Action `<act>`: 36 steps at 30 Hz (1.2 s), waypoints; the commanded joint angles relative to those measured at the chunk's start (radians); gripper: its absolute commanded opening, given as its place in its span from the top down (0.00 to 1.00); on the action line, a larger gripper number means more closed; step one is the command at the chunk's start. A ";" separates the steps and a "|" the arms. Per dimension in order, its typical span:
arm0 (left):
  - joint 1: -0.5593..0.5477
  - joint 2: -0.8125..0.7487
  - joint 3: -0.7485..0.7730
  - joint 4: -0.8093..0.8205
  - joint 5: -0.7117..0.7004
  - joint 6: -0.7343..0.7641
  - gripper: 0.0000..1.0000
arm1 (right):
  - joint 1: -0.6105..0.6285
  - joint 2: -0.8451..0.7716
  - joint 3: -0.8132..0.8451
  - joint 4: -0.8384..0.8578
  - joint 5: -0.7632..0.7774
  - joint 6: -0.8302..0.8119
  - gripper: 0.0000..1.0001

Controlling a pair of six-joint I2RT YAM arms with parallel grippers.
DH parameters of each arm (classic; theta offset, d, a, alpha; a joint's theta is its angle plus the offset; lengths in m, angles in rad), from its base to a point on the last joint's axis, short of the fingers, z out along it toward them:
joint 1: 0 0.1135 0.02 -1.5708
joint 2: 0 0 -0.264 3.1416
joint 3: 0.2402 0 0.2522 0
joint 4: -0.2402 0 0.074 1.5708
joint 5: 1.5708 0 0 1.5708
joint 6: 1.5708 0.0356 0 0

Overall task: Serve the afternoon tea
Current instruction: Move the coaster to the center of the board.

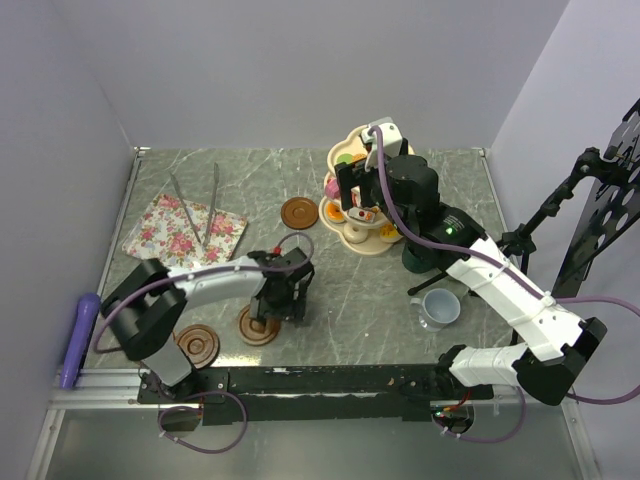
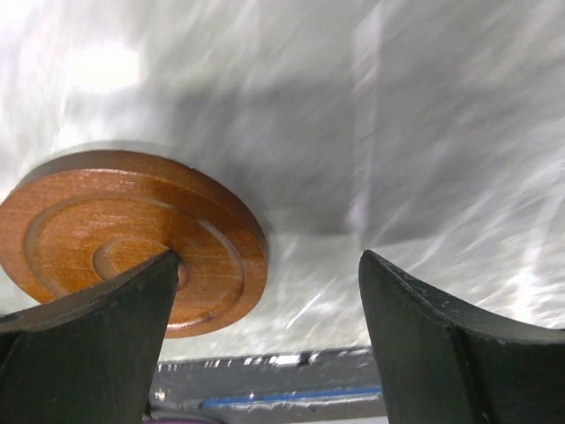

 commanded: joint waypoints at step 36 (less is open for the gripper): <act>0.168 0.102 0.221 0.477 0.055 0.364 0.30 | -0.004 -0.016 0.008 0.004 0.055 -0.048 0.05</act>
